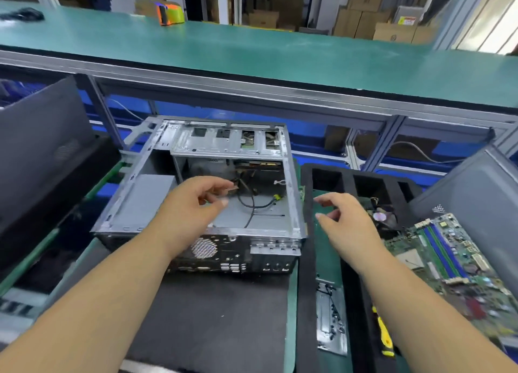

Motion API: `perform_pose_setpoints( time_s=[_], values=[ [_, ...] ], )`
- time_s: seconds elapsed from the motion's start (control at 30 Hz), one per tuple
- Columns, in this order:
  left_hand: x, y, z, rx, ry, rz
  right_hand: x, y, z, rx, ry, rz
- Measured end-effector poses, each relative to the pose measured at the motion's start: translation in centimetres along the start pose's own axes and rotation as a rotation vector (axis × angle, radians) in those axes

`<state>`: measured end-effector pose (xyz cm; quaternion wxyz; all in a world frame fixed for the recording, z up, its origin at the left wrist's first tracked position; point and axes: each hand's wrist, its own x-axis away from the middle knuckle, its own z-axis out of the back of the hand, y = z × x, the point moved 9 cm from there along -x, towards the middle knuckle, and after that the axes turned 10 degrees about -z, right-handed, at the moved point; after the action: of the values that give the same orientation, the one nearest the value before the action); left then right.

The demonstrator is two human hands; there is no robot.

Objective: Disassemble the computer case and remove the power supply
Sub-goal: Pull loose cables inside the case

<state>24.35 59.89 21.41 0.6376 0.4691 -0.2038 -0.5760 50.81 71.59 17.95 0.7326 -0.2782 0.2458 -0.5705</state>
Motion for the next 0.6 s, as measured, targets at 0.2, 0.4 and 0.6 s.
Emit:
perform_pose_setpoints(
  time_s=[0.2,0.4,0.6],
  values=[
    [3.6,-3.3,7.2,-0.198,-0.026,-0.034,3.0,-5.5,-2.9,-0.023,0.075,0.037],
    [6.4,-6.3,13.3,-0.385,-0.040,-0.108,6.3,-10.2,-6.4,0.096,0.057,0.040],
    [7.9,-10.3,14.7,-0.476,-0.133,0.003,8.6,-12.3,-9.7,0.319,-0.030,-0.008]
  ],
)
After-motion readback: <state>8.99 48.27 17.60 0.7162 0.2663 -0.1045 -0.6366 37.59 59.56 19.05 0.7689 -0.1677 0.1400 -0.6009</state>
